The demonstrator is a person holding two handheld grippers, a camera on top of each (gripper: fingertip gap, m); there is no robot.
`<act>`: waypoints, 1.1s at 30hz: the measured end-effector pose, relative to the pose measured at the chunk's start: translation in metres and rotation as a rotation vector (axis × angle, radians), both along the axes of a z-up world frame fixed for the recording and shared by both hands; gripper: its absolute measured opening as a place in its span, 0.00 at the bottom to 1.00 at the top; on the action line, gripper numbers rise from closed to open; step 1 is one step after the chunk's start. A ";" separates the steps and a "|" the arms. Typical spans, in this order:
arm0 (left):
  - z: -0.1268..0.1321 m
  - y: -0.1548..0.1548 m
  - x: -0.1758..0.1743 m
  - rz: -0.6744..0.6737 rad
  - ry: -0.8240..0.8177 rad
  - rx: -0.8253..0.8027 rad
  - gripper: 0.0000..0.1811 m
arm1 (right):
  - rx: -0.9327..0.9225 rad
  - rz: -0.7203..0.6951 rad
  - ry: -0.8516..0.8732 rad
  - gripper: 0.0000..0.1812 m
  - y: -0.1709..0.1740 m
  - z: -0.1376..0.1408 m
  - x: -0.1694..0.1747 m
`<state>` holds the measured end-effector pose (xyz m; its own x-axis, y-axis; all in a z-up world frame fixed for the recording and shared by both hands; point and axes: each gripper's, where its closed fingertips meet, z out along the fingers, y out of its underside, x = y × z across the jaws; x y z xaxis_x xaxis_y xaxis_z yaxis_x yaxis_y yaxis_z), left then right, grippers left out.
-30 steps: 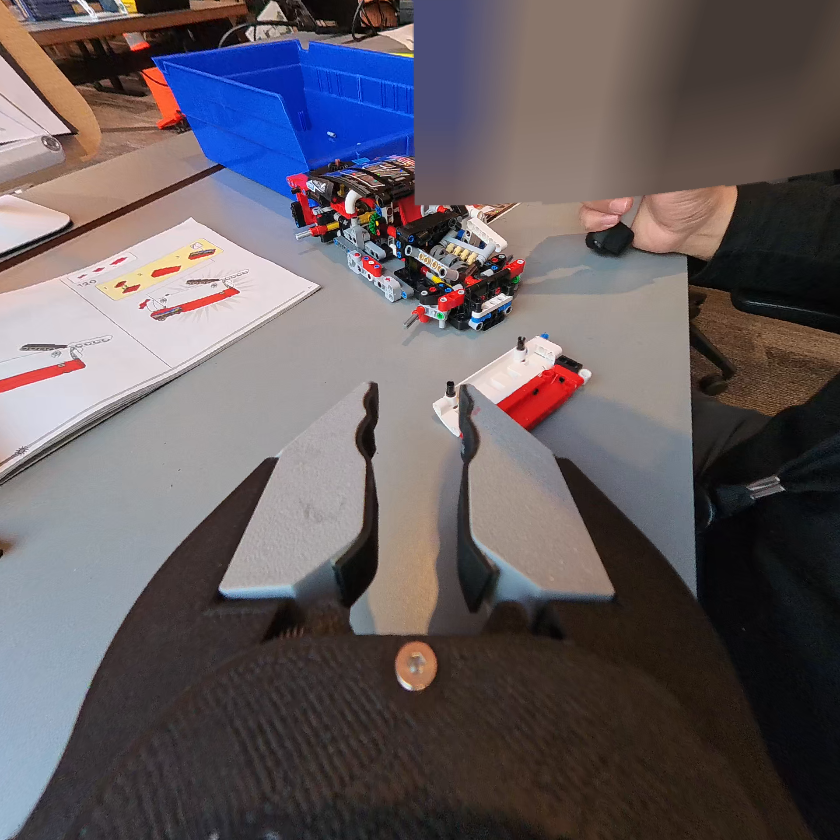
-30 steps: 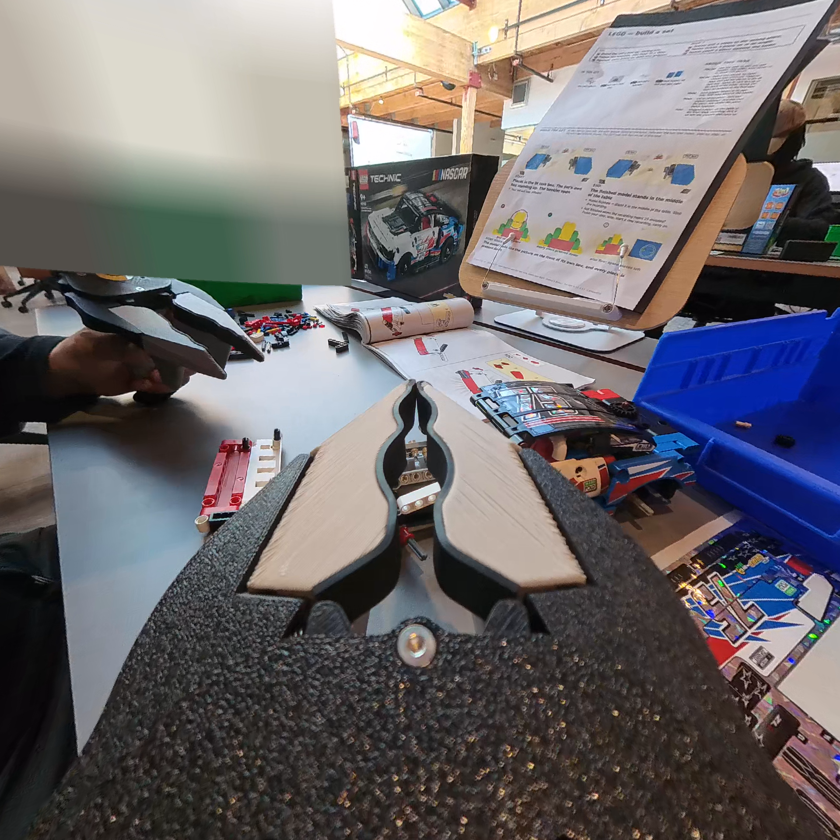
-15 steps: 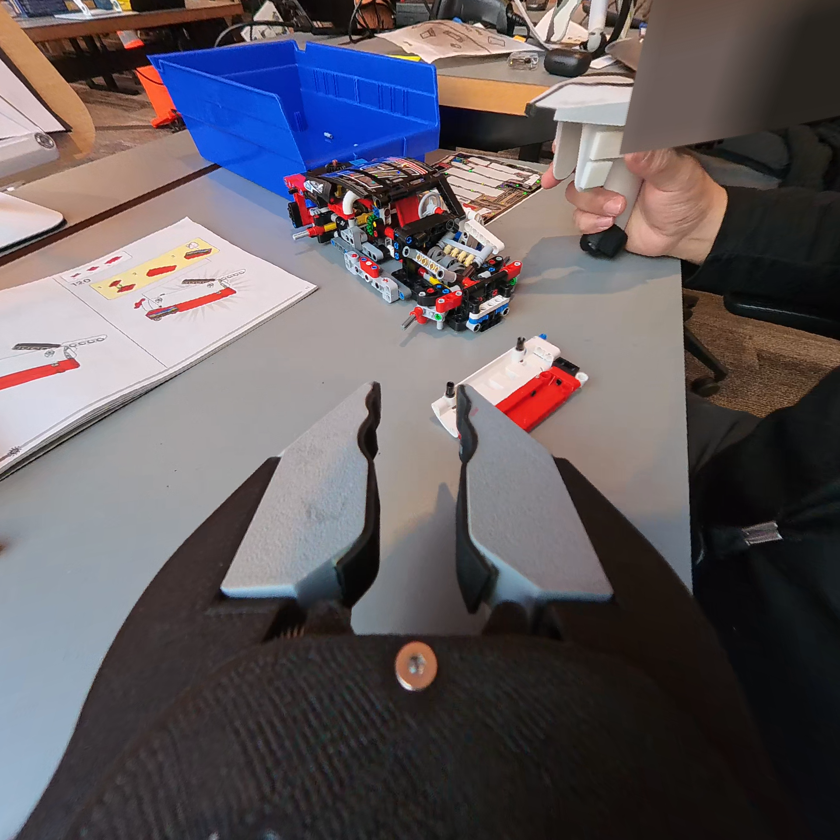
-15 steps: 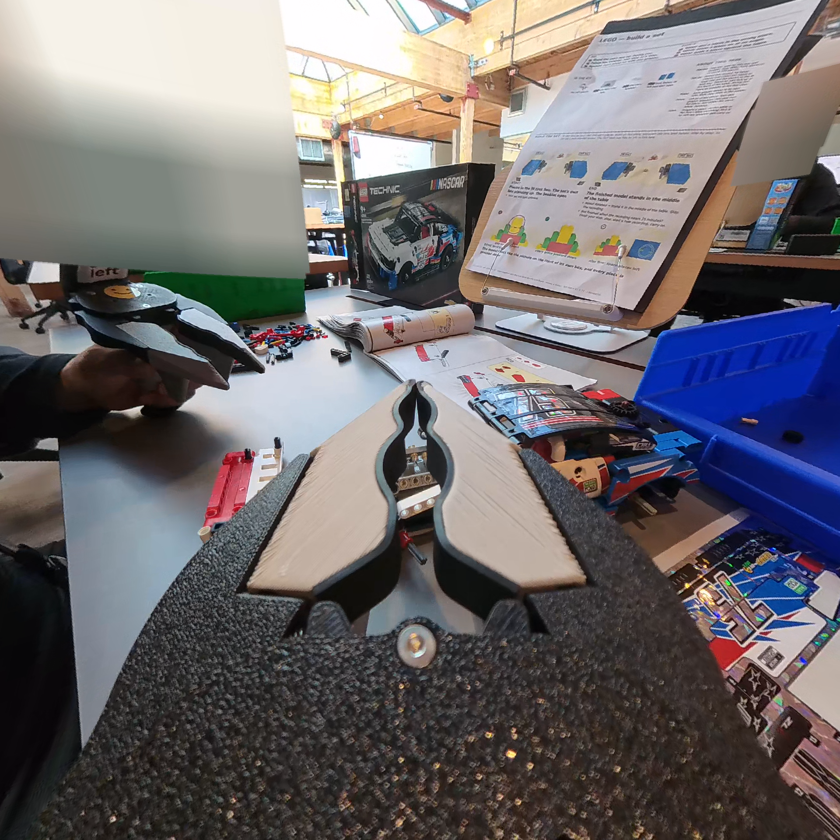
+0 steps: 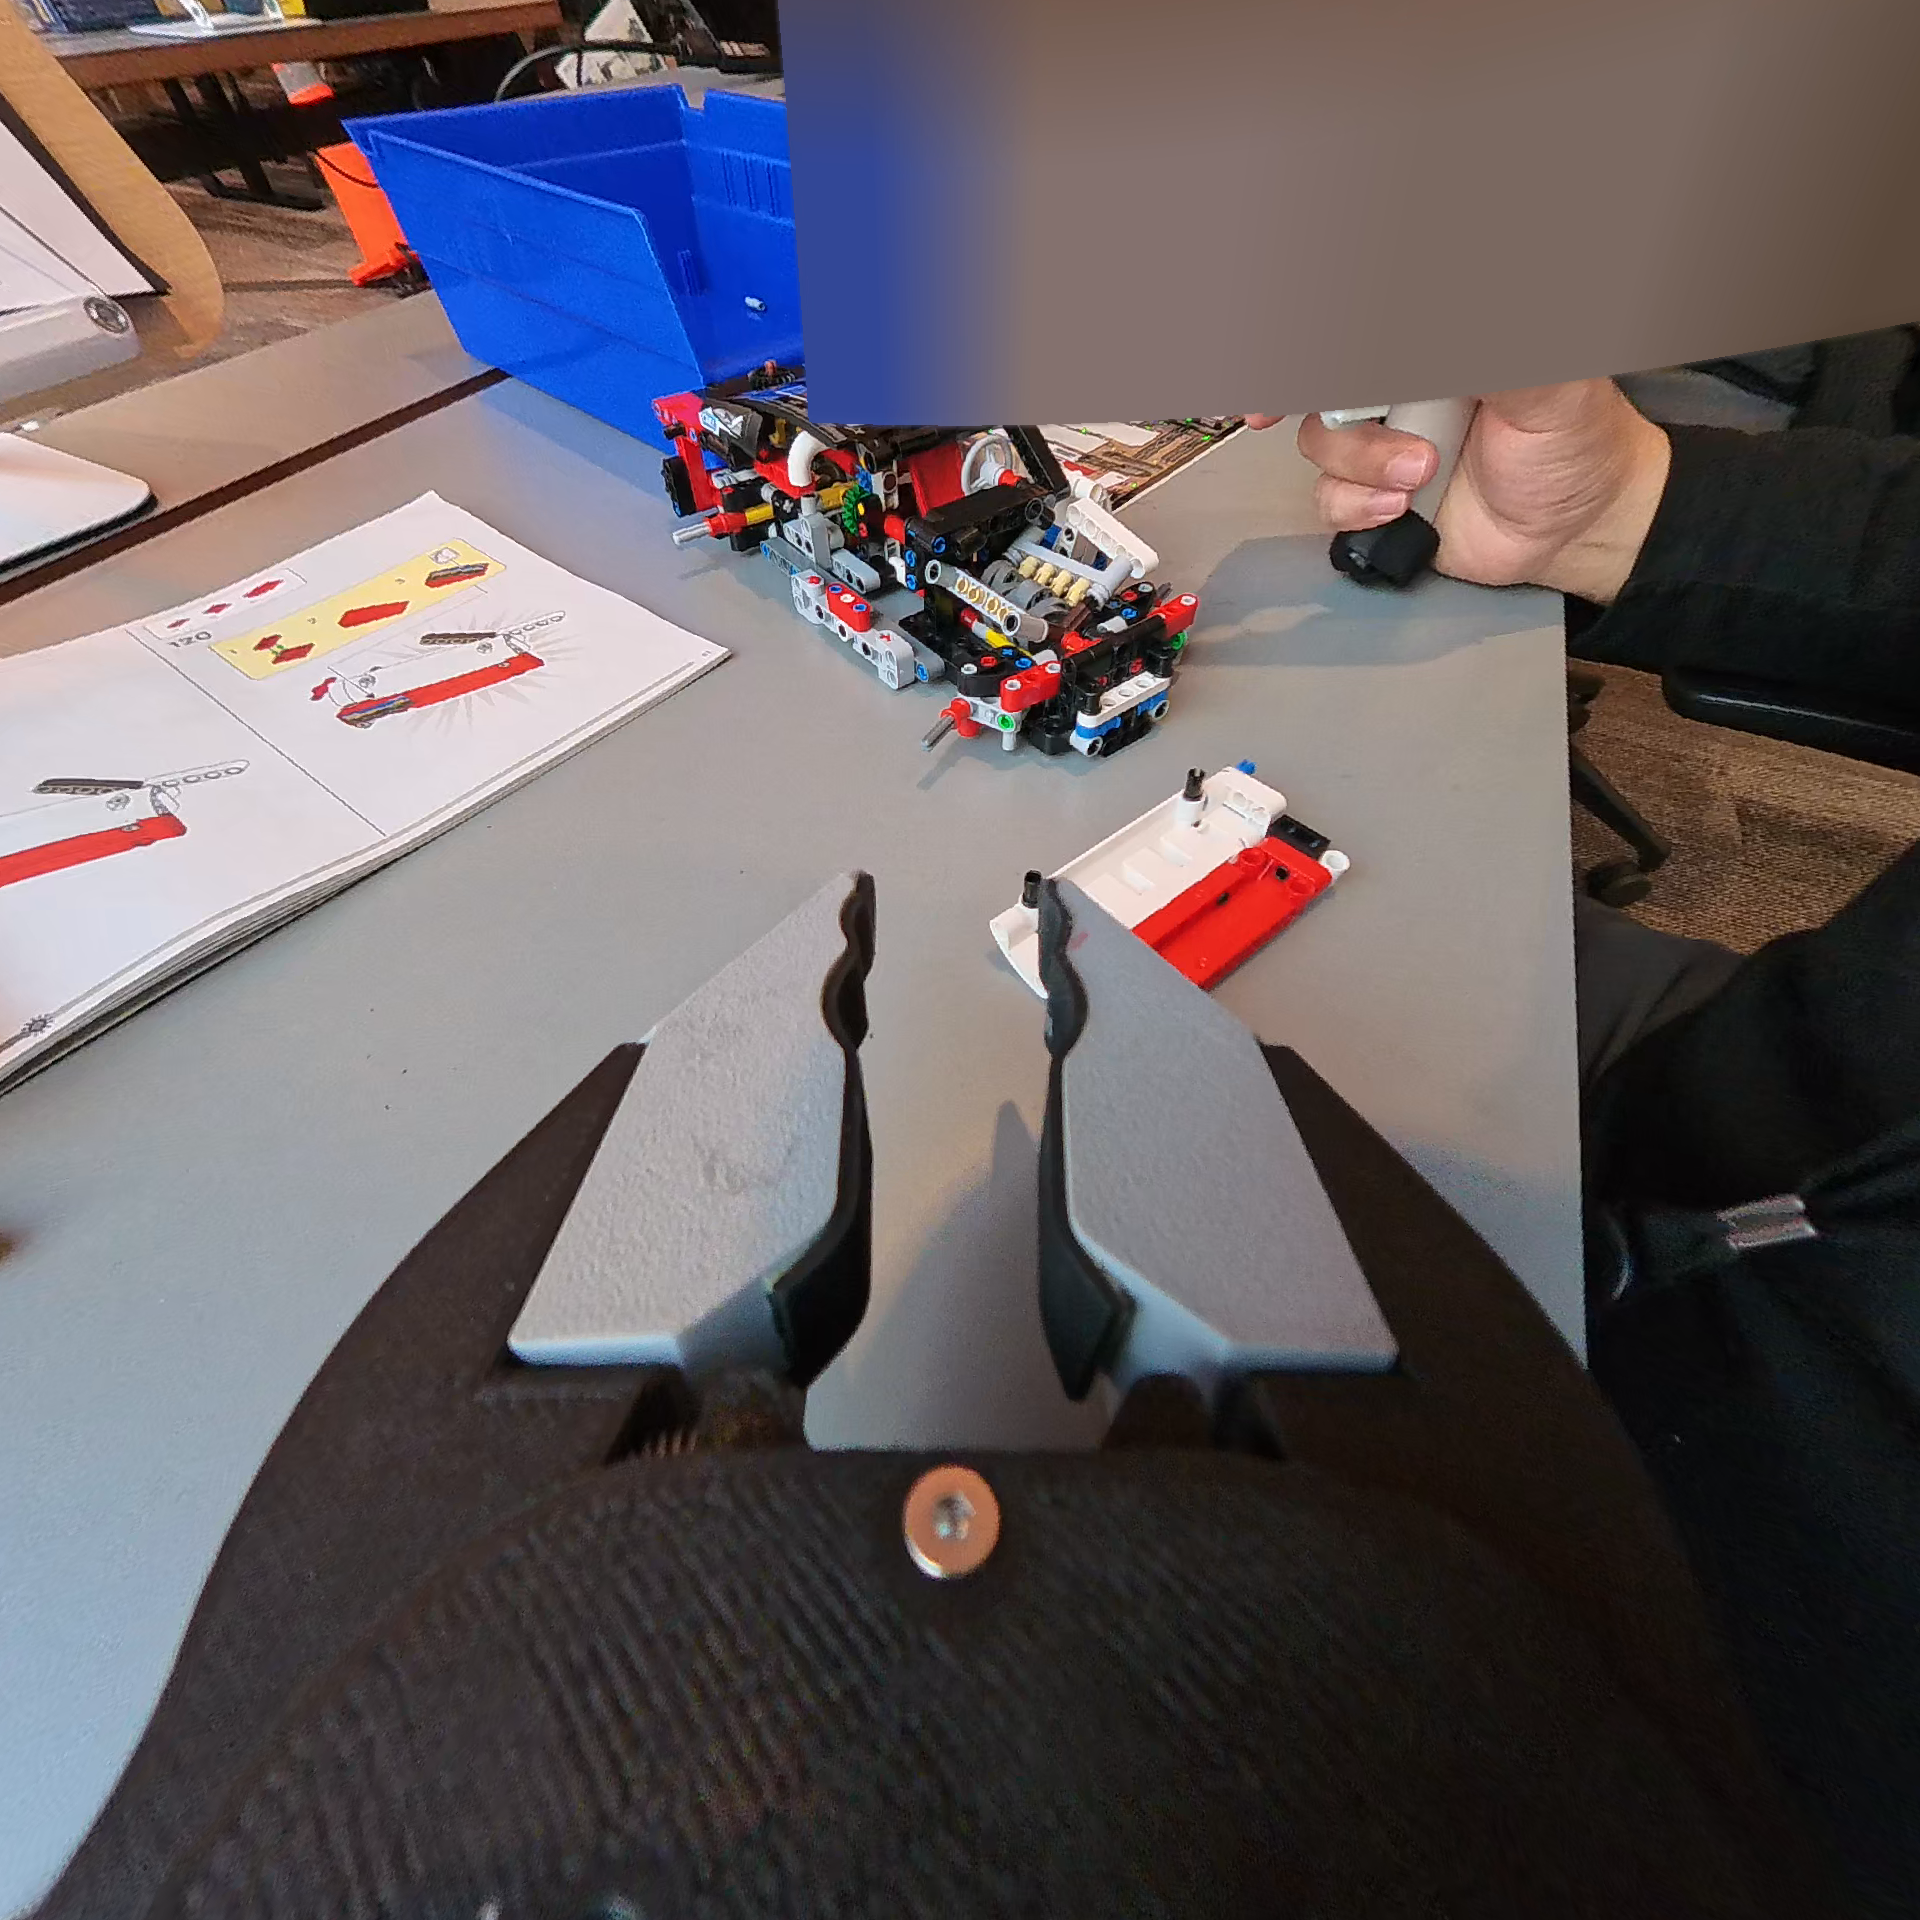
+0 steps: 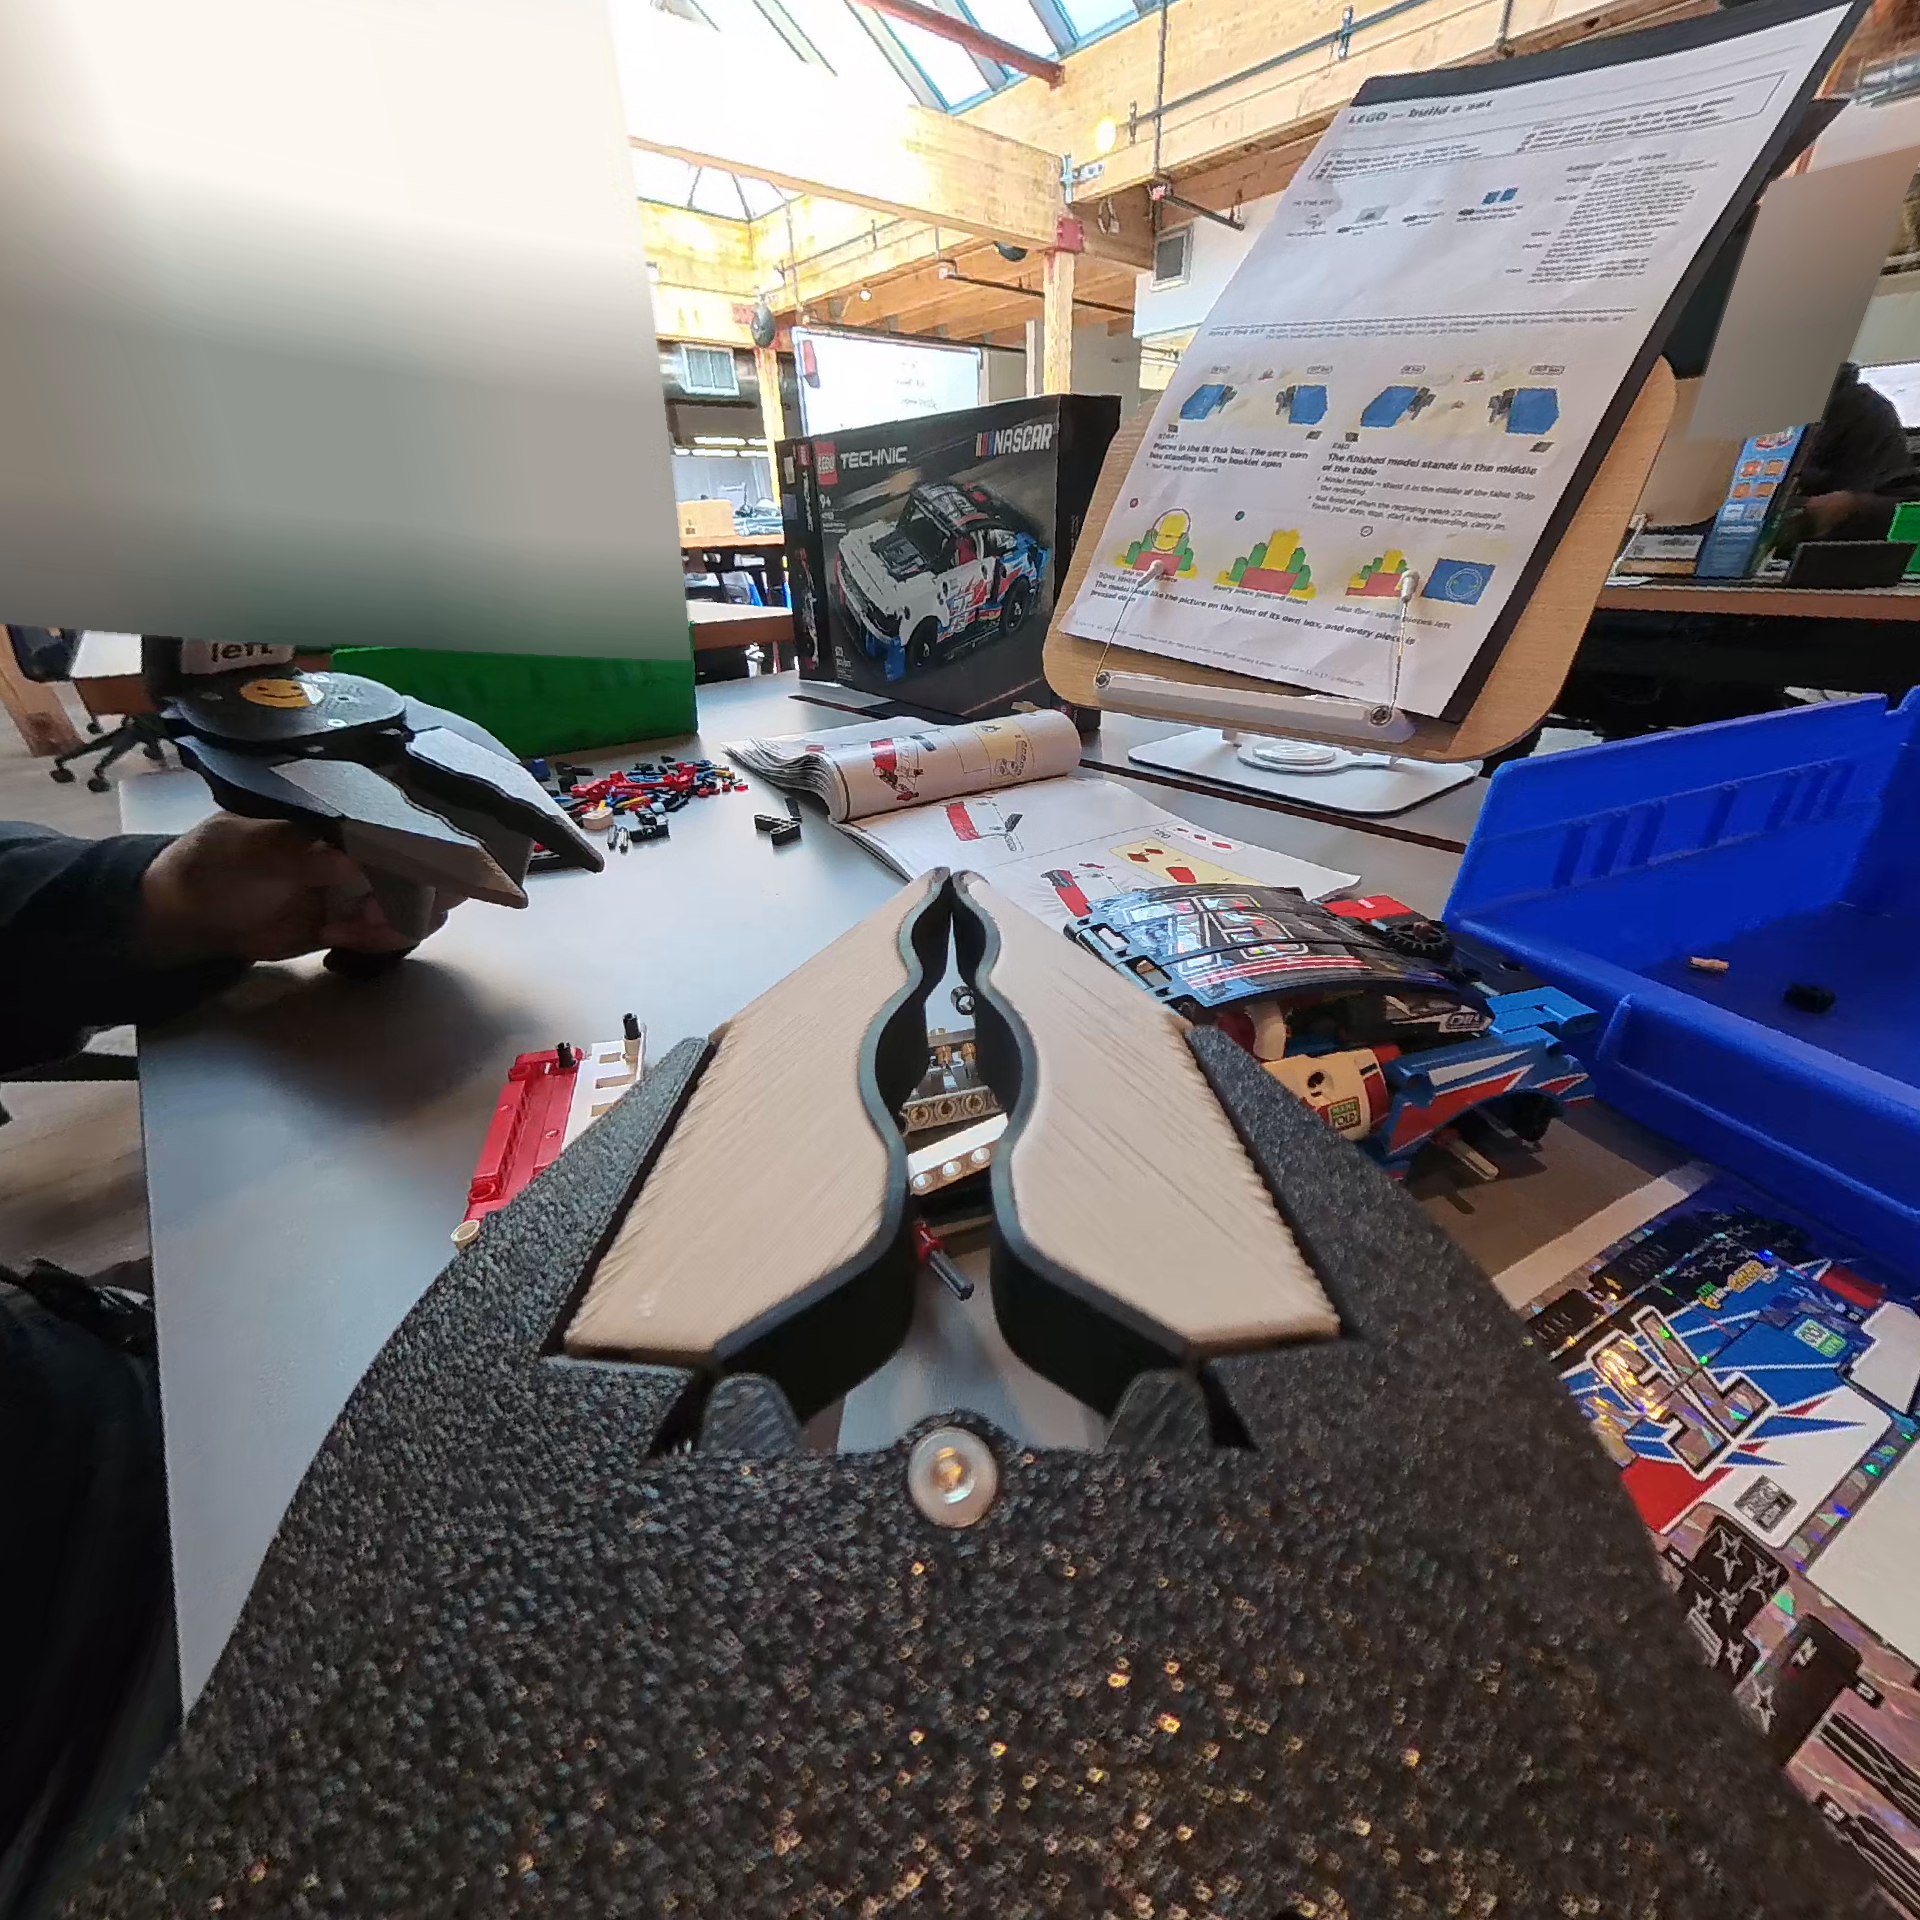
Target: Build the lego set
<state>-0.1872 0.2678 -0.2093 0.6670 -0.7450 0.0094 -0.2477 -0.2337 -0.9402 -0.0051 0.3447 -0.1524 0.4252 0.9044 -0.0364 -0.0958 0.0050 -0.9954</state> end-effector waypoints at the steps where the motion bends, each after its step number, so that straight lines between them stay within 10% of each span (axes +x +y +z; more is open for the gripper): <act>1: 0.000 0.000 0.000 0.000 0.001 -0.001 0.15 | -0.001 -0.001 0.003 0.00 0.000 0.000 0.000; 33: 0.003 0.001 -0.001 0.004 -0.014 0.015 0.13 | 0.025 -0.012 -0.002 0.00 -0.001 0.001 -0.001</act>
